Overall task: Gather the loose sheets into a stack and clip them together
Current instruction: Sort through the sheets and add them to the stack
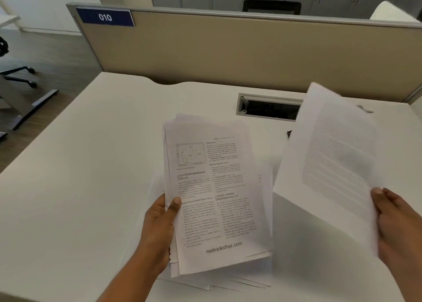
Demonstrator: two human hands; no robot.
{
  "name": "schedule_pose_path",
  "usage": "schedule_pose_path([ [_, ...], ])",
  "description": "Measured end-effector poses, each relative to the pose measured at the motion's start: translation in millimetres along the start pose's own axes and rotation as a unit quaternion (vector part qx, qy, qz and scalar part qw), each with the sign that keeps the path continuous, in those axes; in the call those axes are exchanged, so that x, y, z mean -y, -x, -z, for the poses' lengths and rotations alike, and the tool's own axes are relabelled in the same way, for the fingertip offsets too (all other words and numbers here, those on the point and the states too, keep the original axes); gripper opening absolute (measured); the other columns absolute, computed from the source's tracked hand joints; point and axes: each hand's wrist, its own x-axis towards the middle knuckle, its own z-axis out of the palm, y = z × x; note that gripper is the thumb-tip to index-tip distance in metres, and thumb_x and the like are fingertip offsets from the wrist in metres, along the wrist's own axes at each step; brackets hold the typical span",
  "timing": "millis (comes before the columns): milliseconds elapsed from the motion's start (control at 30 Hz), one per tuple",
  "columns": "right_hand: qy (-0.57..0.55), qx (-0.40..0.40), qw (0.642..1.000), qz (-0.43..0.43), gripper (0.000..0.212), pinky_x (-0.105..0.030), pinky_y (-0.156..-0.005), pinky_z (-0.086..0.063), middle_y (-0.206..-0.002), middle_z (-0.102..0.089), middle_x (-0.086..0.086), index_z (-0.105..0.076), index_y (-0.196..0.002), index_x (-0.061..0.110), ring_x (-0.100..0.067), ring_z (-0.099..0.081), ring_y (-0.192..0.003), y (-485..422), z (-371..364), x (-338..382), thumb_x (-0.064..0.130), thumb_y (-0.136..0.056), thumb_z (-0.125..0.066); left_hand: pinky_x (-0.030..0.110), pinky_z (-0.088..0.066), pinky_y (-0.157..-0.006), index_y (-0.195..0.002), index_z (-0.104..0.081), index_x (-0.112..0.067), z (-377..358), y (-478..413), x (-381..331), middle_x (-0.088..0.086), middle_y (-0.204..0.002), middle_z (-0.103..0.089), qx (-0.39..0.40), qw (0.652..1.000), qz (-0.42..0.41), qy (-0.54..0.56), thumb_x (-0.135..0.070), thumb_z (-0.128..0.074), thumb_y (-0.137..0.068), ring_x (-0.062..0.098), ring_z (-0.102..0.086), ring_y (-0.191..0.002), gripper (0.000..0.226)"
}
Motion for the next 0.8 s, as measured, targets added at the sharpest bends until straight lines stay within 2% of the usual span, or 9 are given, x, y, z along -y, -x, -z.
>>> schedule_pose_path([
  [100, -0.021, 0.070, 0.997, 0.002, 0.012, -0.019, -0.068, -0.059, -0.090, -0.069, 0.007, -0.066, -0.085, 0.022, -0.005, -0.066, -0.072, 19, -17, 11, 0.023, -0.095, -0.061, 0.049, -0.062, -0.081, -0.117, -0.069, -0.022, -4, 1, 3, 0.004, -0.107, -0.080, 0.008, 1.000, 0.003, 0.005, -0.018, -0.053, -0.102, 0.025, -0.078, -0.094, 0.022],
  [133, -0.024, 0.093, 0.995, 0.002, 0.013, -0.018, -0.060, -0.058, -0.087, -0.070, 0.005, -0.066, -0.084, 0.020, -0.003, -0.068, -0.066, 26, -24, 12, 0.020, -0.095, -0.061, 0.048, -0.063, -0.080, -0.117, -0.069, -0.021, -5, 2, 3, 0.004, -0.107, -0.080, 0.013, 1.000, 0.003, 0.007, -0.018, -0.053, -0.102, 0.025, -0.078, -0.094, 0.022],
  [200, -0.005, 0.136, 0.991, 0.018, 0.012, -0.017, -0.056, -0.057, -0.084, -0.072, 0.002, -0.066, -0.083, 0.017, -0.002, -0.067, -0.060, 38, -37, 11, 0.015, -0.094, -0.061, 0.043, -0.064, -0.074, -0.115, -0.069, -0.020, -8, 3, 3, 0.005, -0.105, -0.080, 0.022, 1.000, 0.002, 0.010, -0.017, -0.054, -0.101, 0.025, -0.078, -0.091, 0.020],
  [267, 0.017, 0.174, 0.984, 0.040, 0.009, -0.020, -0.062, -0.058, -0.081, -0.074, 0.001, -0.066, -0.086, 0.012, -0.004, -0.068, -0.063, 52, -50, 7, 0.012, -0.093, -0.061, 0.042, -0.064, -0.073, -0.113, -0.069, -0.020, -10, 3, 4, 0.004, -0.103, -0.081, 0.023, 1.000, 0.002, 0.008, -0.018, -0.055, -0.101, 0.025, -0.079, -0.088, 0.018],
  [367, 0.034, 0.208, 0.976, 0.052, 0.008, -0.029, -0.069, -0.058, -0.083, -0.076, 0.000, -0.067, -0.092, 0.005, -0.012, -0.070, -0.071, 65, -66, 1, 0.012, -0.093, -0.062, 0.051, -0.063, -0.082, -0.117, -0.069, -0.018, -14, 5, 1, 0.006, -0.105, -0.080, 0.038, 0.999, 0.001, 0.000, -0.025, -0.060, -0.099, 0.030, -0.078, -0.092, 0.021],
  [433, 0.055, 0.213, 0.974, 0.059, 0.008, -0.028, -0.067, -0.056, -0.083, -0.077, -0.001, -0.068, -0.091, 0.007, -0.012, -0.071, -0.071, 70, -73, -4, 0.012, -0.093, -0.063, 0.051, -0.063, -0.082, -0.114, -0.071, -0.016, -16, 7, -2, 0.009, -0.103, -0.080, 0.050, 0.999, 0.004, -0.001, -0.024, -0.062, -0.098, 0.031, -0.078, -0.093, 0.020],
  [567, 0.122, 0.183, 0.972, 0.085, 0.004, -0.037, -0.071, -0.055, -0.088, -0.075, -0.005, -0.069, -0.088, 0.017, -0.028, -0.071, -0.082, 74, -79, -12, 0.020, -0.090, -0.067, 0.055, -0.058, -0.091, -0.118, -0.072, -0.017, -16, 9, -5, 0.010, -0.109, -0.079, 0.068, 0.997, 0.011, 0.020, -0.026, -0.060, -0.098, 0.032, -0.075, -0.101, 0.025],
  [667, 0.124, 0.191, 0.972, 0.055, 0.010, -0.038, -0.074, -0.057, -0.097, -0.074, 0.000, -0.067, -0.098, 0.020, -0.027, -0.072, -0.087, 77, -80, -14, 0.022, -0.088, -0.070, 0.058, -0.058, -0.091, -0.120, -0.071, -0.018, -16, 11, -5, 0.010, -0.110, -0.078, 0.078, 0.996, 0.019, 0.024, -0.026, -0.057, -0.100, 0.033, -0.075, -0.102, 0.026],
  [800, 0.034, 0.299, 0.950, -0.080, 0.024, -0.047, -0.090, -0.055, -0.107, -0.077, -0.006, -0.066, -0.115, 0.014, -0.028, -0.074, -0.096, 82, -78, -9, 0.017, -0.091, -0.065, 0.057, -0.058, -0.091, -0.119, -0.073, -0.024, -19, 14, -4, 0.008, -0.112, -0.078, 0.093, 0.995, 0.024, 0.018, -0.025, -0.055, -0.101, 0.032, -0.075, -0.103, 0.025],
])
